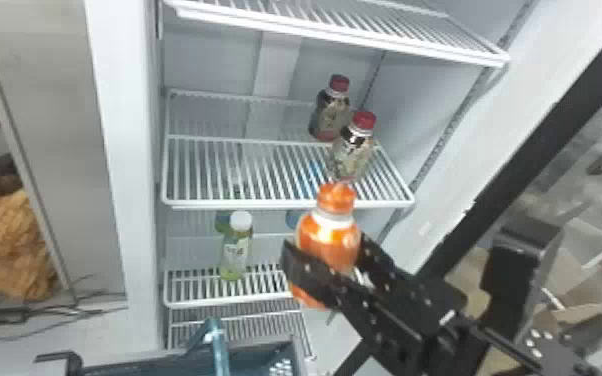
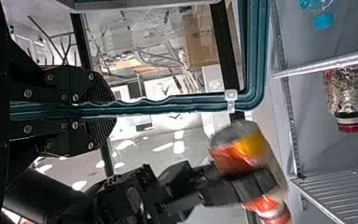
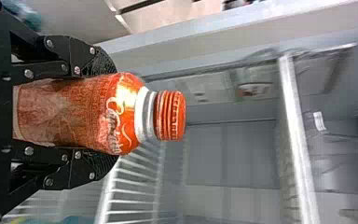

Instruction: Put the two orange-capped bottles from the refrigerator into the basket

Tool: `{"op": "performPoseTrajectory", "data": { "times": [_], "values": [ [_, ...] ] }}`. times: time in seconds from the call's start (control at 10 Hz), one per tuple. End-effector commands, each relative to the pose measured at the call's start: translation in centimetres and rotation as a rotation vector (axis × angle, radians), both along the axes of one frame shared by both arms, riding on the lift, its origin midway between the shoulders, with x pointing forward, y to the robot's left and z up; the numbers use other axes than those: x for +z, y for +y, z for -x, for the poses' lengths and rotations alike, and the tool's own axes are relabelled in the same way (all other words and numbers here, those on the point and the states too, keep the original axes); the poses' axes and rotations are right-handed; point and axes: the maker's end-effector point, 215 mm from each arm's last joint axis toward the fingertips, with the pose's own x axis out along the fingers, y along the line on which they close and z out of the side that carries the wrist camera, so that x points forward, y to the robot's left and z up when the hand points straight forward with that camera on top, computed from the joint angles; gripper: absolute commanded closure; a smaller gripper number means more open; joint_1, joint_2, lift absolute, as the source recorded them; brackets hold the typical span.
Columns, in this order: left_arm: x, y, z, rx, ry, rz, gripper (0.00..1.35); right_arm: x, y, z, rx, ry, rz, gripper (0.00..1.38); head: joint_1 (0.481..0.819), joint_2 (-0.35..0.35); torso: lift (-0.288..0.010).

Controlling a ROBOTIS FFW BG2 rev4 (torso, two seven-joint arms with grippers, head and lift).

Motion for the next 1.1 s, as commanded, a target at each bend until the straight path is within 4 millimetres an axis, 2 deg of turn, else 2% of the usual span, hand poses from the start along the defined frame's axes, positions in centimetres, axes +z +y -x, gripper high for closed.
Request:
{"op": "performPoseTrajectory", "data": {
  "times": [0.0, 0.1, 0.2, 0.5, 0.8, 1.0],
  "values": [
    [0.0, 0.0, 0.0, -0.001, -0.001, 0.0, 1.21, -3.6, -1.8, 1.7, -0.016, 0.136, 0.027, 0.87, 0.695, -0.35, -0.04],
    [0.0, 0.0, 0.0, -0.002, -0.001, -0.002, 1.21, -5.6, -2.3, 3.2, -0.002, 0.224, 0.028, 0.87, 0.695, -0.35, -0.04],
    [0.0, 0.0, 0.0, -0.002, -0.001, -0.002, 1.21, -6.1, -2.1, 4.5, 0.005, 0.269, 0.032, 0.87, 0.695, -0.35, -0.04],
    [0.0, -0.1, 0.1, -0.007, -0.002, -0.003, 1.21, -8.5, 0.5, 7.5, 0.09, 0.414, -0.036, 0.87, 0.695, -0.35, -0.04],
    [0.0, -0.1, 0.1, -0.007, -0.002, -0.003, 1.21, -12.3, 1.7, 9.0, 0.155, 0.552, -0.088, 0.87, 0.695, -0.35, -0.04],
    [0.0, -0.1, 0.1, -0.005, -0.003, 0.0, 1.21, -14.3, 3.5, 9.7, 0.226, 0.63, -0.133, 0.87, 0.695, -0.35, -0.04]
  ]
}}
